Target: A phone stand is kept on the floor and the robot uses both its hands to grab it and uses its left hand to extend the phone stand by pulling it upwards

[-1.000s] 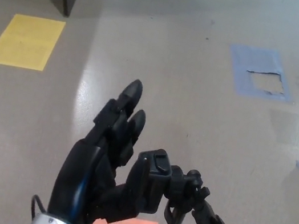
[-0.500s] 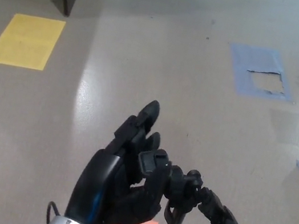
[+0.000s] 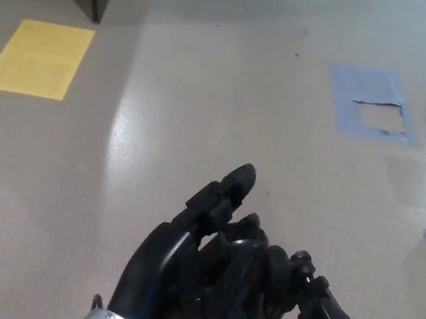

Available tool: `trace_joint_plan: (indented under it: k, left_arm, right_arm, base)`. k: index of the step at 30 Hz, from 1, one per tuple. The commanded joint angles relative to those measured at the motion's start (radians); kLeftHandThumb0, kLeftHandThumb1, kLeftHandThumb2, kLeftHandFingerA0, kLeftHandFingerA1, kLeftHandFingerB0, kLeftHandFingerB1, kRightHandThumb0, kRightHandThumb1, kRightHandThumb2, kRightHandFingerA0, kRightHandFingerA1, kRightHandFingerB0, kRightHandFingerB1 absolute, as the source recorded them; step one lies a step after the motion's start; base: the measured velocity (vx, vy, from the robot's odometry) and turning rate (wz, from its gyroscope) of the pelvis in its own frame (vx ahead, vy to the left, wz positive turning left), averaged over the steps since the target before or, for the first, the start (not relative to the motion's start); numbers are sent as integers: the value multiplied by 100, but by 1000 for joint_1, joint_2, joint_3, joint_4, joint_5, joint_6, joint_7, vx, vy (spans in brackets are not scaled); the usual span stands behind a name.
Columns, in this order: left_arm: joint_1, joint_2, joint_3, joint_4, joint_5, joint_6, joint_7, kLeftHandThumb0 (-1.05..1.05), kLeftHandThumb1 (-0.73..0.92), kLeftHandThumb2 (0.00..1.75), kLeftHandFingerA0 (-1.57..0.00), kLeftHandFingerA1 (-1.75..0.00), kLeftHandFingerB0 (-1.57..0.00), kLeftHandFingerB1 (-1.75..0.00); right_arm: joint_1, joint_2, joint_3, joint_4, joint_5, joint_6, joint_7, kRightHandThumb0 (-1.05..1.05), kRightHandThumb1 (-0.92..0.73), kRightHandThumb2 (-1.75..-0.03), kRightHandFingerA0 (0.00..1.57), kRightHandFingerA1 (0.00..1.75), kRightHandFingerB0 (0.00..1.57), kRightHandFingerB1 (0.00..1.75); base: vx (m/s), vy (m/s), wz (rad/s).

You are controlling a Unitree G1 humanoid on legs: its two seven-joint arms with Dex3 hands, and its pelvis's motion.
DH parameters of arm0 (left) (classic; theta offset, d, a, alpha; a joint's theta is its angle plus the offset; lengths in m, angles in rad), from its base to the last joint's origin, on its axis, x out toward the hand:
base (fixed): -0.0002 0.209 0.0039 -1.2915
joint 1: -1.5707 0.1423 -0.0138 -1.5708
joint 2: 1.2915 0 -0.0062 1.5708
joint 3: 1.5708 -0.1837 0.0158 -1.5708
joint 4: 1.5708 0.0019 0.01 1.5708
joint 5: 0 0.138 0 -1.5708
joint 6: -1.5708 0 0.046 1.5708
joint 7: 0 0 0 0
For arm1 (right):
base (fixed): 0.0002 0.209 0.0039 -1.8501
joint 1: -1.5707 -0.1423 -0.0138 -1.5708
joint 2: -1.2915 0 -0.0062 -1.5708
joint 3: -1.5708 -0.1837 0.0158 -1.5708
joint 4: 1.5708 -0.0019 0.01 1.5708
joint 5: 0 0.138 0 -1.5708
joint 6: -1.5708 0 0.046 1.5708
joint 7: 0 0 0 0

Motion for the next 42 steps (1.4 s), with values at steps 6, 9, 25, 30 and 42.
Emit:
trace_joint_plan:
  k: [6,9,25,30,42]
  left_arm:
    - [-42,-15,-16,69,3,113,82,-80,50,56,-5,-33,-9,-25]
    - [-71,54,-69,92,139,75,122,-76,46,57,-7,-33,-10,-24]
    - [-102,15,-160,21,255,154,229,-49,31,68,-45,-57,-42,-47]
    - [-130,14,-239,28,345,155,272,-44,48,80,-103,-139,-90,-133]
    - [-96,-40,-230,67,282,149,268,-27,71,64,-90,-175,-58,-175]
  right_arm:
    - [7,10,-19,-12,37,-18,22,-88,-46,-99,0,72,21,77]
    - [9,18,-27,-18,47,0,35,-48,-3,-82,12,65,11,63]
    - [0,24,10,-52,-60,113,-40,-103,-46,-96,14,85,31,86]
    - [-65,-23,100,8,-205,106,-134,-105,-65,-114,21,83,37,87]
    - [-43,-55,121,-37,-185,138,-75,-60,-32,-104,8,69,6,65]
  base:
    - [0,0,0]
    - [0,0,0]
    - [0,0,0]
    - [0,0,0]
    - [0,0,0]
